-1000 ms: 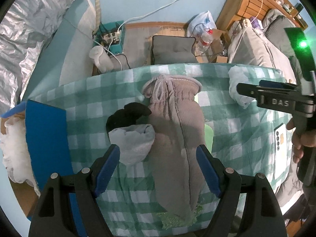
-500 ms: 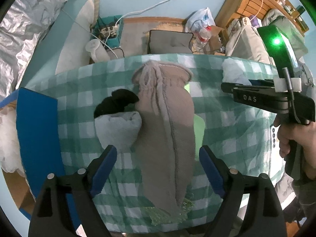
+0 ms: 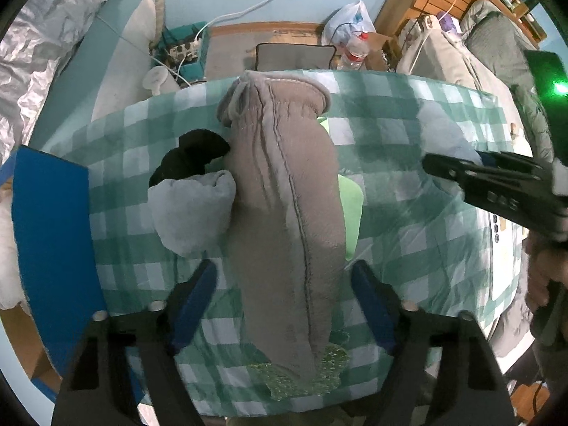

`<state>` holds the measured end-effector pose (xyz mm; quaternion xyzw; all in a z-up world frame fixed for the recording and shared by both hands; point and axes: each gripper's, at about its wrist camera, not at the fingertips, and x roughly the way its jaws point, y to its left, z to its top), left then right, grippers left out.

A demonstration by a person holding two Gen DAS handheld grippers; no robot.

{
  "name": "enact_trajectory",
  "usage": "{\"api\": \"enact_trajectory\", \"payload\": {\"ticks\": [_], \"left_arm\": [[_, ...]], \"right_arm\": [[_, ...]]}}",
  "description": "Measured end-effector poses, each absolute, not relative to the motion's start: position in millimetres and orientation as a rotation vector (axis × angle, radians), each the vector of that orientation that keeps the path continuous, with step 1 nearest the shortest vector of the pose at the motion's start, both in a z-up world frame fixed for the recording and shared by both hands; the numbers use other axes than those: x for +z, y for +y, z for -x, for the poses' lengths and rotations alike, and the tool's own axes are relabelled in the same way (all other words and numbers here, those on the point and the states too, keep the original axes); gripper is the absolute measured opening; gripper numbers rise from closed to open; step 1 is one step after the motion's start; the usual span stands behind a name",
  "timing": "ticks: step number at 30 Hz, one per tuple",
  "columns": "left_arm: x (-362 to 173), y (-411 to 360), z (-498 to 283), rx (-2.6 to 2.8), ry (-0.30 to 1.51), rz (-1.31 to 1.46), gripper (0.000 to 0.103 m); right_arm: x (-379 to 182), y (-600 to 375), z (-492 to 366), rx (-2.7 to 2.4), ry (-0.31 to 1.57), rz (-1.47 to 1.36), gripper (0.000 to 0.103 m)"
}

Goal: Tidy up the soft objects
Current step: 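Grasp the long gray sock with the left tool while the right tool holds the blue cloth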

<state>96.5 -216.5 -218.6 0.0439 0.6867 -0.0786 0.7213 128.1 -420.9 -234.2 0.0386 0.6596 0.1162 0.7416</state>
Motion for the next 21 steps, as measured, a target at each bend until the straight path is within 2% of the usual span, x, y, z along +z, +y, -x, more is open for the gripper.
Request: {"api": "enact_trajectory", "payload": {"ticks": [1,3,6,8,12,21], "left_arm": [[-219.3,-216.0,-95.3,-0.174,1.517,-0.103,0.062],[-220.6,-215.5,-91.8,-0.198,1.519,-0.098,0.042],[-220.4,-216.6,-87.1,-0.213,1.509,-0.123,0.024],[-217.6,-217.0,-83.0,-0.220,1.478,-0.144,0.019],[-209.6,-216.3,-74.9,-0.226,1.419,-0.170,0.016],[-187.6,-213.7,-67.5,-0.234,1.327,-0.188,0.015]], "right_arm": [[-231.3,-421.7,-124.5,0.254,1.445,-0.097,0.040],[-226.7,-422.5,-119.2,0.258,1.441,-0.108,0.040],[-219.1,-421.3,-111.5,0.270,1.430,-0.117,0.040],[-214.6,-419.5,-105.8,0.278,1.420,-0.109,0.040],[-207.1,-415.5,-97.4,0.292,1.403,-0.097,0.040],[-193.4,-408.7,-82.7,0.314,1.376,-0.099,0.040]]}}
